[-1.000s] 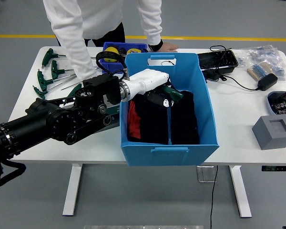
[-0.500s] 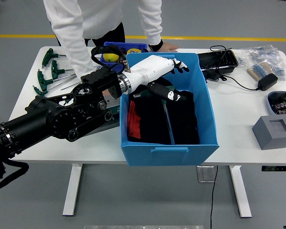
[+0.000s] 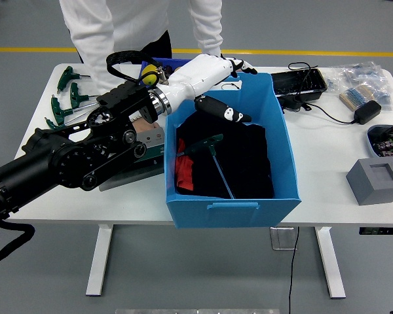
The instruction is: Lift tool from toolbox,place it in box,lift tool from toolbox,place it in box
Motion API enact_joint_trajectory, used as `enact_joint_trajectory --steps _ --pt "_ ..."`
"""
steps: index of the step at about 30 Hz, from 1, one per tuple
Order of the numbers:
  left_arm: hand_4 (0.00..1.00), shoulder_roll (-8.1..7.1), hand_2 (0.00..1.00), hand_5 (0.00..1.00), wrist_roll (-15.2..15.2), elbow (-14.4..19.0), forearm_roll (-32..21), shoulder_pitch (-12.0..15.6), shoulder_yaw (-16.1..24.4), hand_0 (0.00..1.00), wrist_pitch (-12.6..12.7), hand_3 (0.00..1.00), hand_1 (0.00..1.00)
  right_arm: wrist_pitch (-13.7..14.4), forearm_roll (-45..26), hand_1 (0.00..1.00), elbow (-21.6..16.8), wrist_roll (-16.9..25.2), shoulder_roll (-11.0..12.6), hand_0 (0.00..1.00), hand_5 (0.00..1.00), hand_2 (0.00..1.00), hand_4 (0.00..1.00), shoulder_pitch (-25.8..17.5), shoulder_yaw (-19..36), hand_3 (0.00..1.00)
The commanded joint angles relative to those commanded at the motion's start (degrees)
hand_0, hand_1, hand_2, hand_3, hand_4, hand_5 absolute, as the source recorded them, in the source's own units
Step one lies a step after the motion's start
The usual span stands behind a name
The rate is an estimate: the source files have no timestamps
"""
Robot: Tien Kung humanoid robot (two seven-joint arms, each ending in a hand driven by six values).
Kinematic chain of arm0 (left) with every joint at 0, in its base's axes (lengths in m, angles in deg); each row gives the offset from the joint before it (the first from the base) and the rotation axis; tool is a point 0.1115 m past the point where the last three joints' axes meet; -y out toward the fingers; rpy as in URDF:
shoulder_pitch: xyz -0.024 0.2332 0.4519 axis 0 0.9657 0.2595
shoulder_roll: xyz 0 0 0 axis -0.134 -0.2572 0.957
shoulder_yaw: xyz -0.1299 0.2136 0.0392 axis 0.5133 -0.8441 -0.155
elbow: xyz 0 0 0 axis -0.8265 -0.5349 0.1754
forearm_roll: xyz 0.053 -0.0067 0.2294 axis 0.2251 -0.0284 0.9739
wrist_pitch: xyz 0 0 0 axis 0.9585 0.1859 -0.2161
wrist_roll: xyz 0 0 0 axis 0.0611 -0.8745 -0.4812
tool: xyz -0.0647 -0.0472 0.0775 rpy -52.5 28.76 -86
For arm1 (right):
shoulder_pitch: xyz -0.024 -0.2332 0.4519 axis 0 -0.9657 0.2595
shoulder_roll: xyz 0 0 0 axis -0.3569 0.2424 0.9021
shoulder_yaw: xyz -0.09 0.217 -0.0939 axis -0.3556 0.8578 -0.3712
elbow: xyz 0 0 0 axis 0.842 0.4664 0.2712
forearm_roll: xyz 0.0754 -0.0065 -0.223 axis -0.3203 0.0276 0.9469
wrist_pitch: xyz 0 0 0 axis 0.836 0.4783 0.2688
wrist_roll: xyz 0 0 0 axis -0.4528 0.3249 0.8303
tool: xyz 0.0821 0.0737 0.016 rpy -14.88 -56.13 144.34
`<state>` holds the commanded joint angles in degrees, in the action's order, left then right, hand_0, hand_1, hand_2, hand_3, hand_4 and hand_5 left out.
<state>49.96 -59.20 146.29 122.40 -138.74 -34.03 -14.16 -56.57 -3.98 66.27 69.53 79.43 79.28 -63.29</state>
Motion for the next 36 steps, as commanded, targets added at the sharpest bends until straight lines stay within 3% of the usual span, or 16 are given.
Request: enact_joint_trajectory --steps 1,6,7,12,13,15,18,19,24,25,30,31,36 --pt "0.998 -0.82 0.728 0.583 0.7 0.7 1.7 0.6 1.4 0.635 -0.7 0.77 0.659 0.0 -0.4 0.624 0.0 0.1 0.0 0.646 0.669 0.699 0.778 0.0 -0.2 0.55" --pt "0.998 -4.14 0.728 0.583 5.4 2.5 10.9 2.6 7.1 0.635 -6.2 0.77 0.659 0.0 -1.2 0.624 0.0 0.3 -0.1 0.646 0.669 0.699 0.778 -0.1 -0.6 0.55" --pt "0.988 -5.08 0.674 0.603 6.8 2.8 12.0 3.4 8.6 0.553 -7.6 0.762 0.609 0.0 -1.3 0.621 0.0 0.4 -0.1 0.646 0.668 0.698 0.778 -0.2 -0.7 0.55" --pt "0.988 -8.74 0.674 0.603 12.5 4.3 13.5 7.6 15.7 0.553 -12.9 0.762 0.609 0.0 -2.1 0.621 0.0 0.6 -0.3 0.646 0.668 0.698 0.778 -0.4 -1.0 0.55" --pt "0.989 -9.18 0.659 0.655 13.5 4.6 13.5 8.3 16.9 0.535 -13.8 0.754 0.585 0.0 -2.1 0.622 0.0 0.6 -0.3 0.645 0.668 0.699 0.778 -0.4 -1.1 0.549" --pt "0.989 -10.0 0.659 0.655 16.0 5.0 12.9 10.1 19.6 0.535 -15.4 0.754 0.585 0.1 -2.2 0.622 0.0 0.6 -0.4 0.645 0.668 0.699 0.778 -0.5 -1.1 0.549" --pt "0.989 -10.58 0.659 0.655 19.3 5.0 11.6 12.0 22.8 0.535 -17.1 0.754 0.585 0.2 -2.2 0.622 -0.1 0.6 -0.5 0.645 0.668 0.699 0.778 -0.6 -1.0 0.549" --pt "0.995 -10.72 0.638 0.714 20.5 4.9 10.5 12.6 23.6 0.514 -17.8 0.74 0.556 0.2 -2.0 0.624 -0.1 0.5 -0.6 0.645 0.668 0.698 0.778 -0.7 -0.9 0.549" --pt "0.995 -10.77 0.638 0.714 24.9 5.3 6.2 14.3 24.3 0.514 -20.2 0.74 0.556 0.3 -1.5 0.624 -0.2 0.3 -0.8 0.645 0.668 0.698 0.778 -0.7 -0.6 0.549" --pt "0.998 -10.75 0.63 0.858 25.3 5.4 6.0 14.5 24.3 0.507 -20.5 0.737 0.554 0.3 -1.4 0.625 -0.2 0.3 -0.8 0.644 0.668 0.698 0.779 -0.7 -0.6 0.549" --pt "0.998 -10.45 0.63 0.858 30.6 5.6 3.1 15.0 24.2 0.507 -22.0 0.737 0.554 0.3 -1.1 0.625 -0.2 0.2 -0.9 0.644 0.668 0.698 0.779 -0.7 -0.3 0.549" --pt "0.998 -10.41 0.613 0.998 31.6 5.5 2.3 15.0 24.3 0.463 -22.2 0.708 0.543 0.3 -1.1 0.626 -0.2 0.2 -0.9 0.644 0.669 0.7 0.778 -0.7 -0.3 0.55" --pt "0.998 -10.2 0.613 0.998 38.1 5.2 -0.4 14.6 24.8 0.463 -24.5 0.708 0.543 0.3 -1.2 0.626 -0.2 0.2 -0.9 0.644 0.669 0.7 0.778 -0.7 -0.3 0.55"
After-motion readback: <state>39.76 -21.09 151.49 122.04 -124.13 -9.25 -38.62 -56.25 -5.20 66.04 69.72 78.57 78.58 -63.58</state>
